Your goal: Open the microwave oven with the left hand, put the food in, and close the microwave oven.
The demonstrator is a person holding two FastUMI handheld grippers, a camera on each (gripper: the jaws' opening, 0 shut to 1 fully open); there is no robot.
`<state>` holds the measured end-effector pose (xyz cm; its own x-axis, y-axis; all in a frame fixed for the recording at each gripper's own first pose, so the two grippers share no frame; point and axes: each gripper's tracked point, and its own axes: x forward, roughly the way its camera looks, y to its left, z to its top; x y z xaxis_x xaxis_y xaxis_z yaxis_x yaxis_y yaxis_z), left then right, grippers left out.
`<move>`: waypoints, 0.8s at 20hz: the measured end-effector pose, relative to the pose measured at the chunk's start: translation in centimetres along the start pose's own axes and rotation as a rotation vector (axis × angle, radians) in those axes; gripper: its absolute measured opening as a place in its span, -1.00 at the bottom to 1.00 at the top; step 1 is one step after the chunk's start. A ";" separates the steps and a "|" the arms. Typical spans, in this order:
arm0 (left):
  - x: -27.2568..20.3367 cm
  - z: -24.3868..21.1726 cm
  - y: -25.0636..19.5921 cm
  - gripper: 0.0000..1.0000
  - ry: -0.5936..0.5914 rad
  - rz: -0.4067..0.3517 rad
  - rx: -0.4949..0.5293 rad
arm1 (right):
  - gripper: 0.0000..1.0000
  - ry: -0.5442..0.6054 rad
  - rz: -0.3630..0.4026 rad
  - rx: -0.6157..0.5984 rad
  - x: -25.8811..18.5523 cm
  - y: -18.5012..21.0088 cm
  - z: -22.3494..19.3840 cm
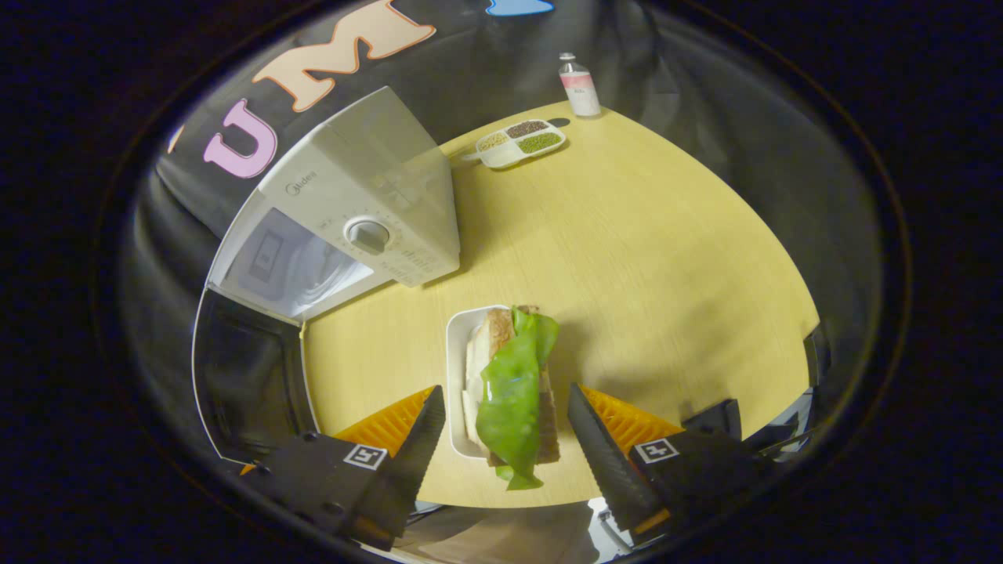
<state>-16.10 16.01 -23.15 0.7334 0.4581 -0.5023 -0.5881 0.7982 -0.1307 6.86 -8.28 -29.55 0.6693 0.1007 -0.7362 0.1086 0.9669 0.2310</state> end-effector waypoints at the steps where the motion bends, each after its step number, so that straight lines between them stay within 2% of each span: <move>1: -0.1 0.7 0.9 0.86 -0.025 0.029 -0.021 | 0.93 0.007 0.008 0.000 0.1 0.2 0.0; 2: -0.3 1.4 1.7 0.86 -0.054 0.058 -0.039 | 0.93 0.011 0.013 0.000 0.2 0.4 0.0; 5: -1.3 3.7 3.3 0.92 -0.137 0.130 -0.081 | 0.36 0.030 0.020 0.005 0.5 0.5 0.1; 7: -2.3 5.5 4.4 0.92 -0.206 0.179 -0.102 | 0.35 0.042 0.024 0.002 0.7 0.4 0.0; 8: -2.7 6.1 4.8 0.82 -0.236 0.203 -0.112 | 0.35 0.044 0.016 0.002 0.7 0.1 -0.1; 9: -3.1 6.9 4.9 0.91 -0.260 0.219 -0.120 | 0.12 0.049 0.007 0.003 1.0 -0.3 0.1; 10: -3.6 7.4 4.9 0.91 -0.281 0.230 -0.128 | -0.12 0.060 0.015 0.008 0.8 -0.2 0.1; 11: -4.1 7.8 5.0 0.91 -0.297 0.239 -0.134 | 0.01 0.058 0.013 0.012 0.5 -0.3 0.1; 12: -4.5 8.1 4.9 0.90 -0.310 0.246 -0.135 | 0.01 0.055 0.019 0.020 0.4 -0.2 0.2; 13: -4.8 8.5 4.9 0.91 -0.323 0.252 -0.134 | -0.16 0.070 0.025 0.009 0.4 -0.1 -0.1; 15: -4.8 8.6 4.5 0.82 -0.330 0.249 -0.135 | -0.16 0.073 0.032 -0.008 0.1 0.0 0.0; 16: -4.9 8.5 4.2 0.90 -0.330 0.248 -0.134 | -0.16 0.072 0.038 -0.011 -0.1 0.1 0.2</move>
<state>-19.30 20.44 -13.96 0.6211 0.7477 -0.2349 -0.7834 0.6003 -0.1609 6.93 -8.21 -29.33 0.6181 0.1540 -0.7709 0.0755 0.9645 0.2532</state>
